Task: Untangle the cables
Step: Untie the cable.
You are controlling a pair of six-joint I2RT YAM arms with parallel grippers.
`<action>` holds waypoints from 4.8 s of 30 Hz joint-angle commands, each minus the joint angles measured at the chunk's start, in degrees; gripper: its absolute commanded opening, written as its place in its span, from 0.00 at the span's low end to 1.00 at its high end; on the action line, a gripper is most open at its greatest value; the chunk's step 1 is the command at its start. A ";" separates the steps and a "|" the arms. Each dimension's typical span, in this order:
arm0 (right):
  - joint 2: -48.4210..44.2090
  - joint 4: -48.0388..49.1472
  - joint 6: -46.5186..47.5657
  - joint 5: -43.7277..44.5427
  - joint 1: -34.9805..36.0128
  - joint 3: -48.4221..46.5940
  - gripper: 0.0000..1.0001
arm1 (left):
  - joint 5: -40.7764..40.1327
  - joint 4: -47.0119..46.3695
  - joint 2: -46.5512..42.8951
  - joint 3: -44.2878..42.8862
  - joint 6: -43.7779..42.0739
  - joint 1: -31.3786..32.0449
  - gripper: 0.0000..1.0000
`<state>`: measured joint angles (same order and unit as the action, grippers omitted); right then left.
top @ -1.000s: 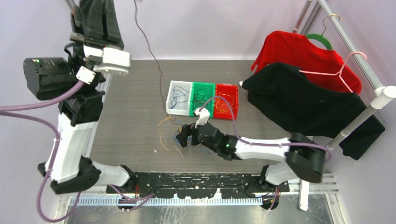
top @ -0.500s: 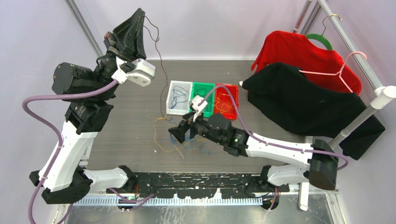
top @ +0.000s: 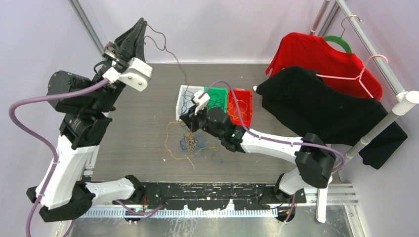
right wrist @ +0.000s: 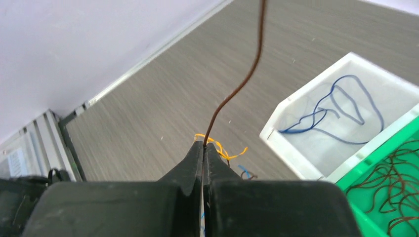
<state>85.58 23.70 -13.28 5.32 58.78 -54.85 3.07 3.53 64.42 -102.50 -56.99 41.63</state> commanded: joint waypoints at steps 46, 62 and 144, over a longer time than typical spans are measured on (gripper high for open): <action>-17.58 12.49 -18.57 -22.95 -3.18 3.63 0.01 | 38.96 37.52 -15.11 33.42 44.17 -7.42 0.35; -15.55 11.97 -21.20 -23.50 -3.20 1.76 0.01 | 27.65 27.77 -17.93 39.93 57.59 -7.44 0.25; 12.76 40.82 -8.04 18.06 12.66 23.16 0.29 | 22.07 25.30 0.88 -11.56 66.93 -10.69 0.00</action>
<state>96.95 59.18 -18.09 20.51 71.46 -32.58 26.63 30.24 63.33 -106.76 13.98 30.98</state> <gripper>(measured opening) 0.299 0.012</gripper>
